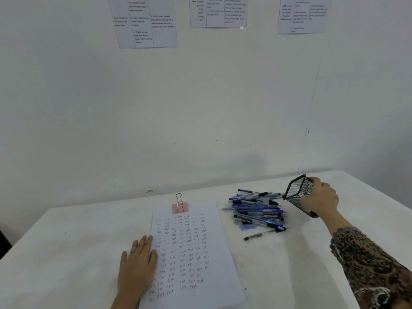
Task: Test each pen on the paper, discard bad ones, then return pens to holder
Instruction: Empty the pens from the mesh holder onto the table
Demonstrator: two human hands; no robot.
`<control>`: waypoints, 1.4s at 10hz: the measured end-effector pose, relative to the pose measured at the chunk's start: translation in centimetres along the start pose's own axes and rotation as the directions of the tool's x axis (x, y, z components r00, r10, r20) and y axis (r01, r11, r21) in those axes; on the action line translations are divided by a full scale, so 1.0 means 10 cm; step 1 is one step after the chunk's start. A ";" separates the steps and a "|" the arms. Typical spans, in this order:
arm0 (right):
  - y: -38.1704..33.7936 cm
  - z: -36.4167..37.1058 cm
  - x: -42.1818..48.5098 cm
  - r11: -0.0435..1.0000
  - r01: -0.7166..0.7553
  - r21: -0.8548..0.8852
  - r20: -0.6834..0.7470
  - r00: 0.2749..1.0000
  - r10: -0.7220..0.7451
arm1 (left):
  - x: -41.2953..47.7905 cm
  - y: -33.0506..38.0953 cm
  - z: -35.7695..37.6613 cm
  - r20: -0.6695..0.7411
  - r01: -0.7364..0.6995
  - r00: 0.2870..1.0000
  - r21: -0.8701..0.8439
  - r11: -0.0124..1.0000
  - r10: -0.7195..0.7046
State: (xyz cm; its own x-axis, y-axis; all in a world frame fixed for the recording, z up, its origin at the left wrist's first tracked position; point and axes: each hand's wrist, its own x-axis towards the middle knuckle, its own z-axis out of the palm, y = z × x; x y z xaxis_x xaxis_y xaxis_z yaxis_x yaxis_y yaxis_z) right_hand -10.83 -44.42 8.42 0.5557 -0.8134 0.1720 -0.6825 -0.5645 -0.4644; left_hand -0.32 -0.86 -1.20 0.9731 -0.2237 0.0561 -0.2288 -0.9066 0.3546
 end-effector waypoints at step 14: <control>-0.10 0.62 0.45 0.808 -0.143 0.572 0.070 0.990 0.126 | 0.03 0.05 -0.01 -0.024 0.064 0.998 -0.010 0.998 -0.064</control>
State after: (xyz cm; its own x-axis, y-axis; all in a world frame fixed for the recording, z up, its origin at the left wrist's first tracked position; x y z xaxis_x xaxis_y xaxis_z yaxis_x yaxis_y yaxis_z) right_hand -4.67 -46.62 4.25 0.4974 -0.8660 0.0511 -0.3594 -0.2594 -0.8964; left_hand -0.10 -1.34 -0.96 0.9861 -0.1564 0.0553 -0.1658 -0.9153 0.3671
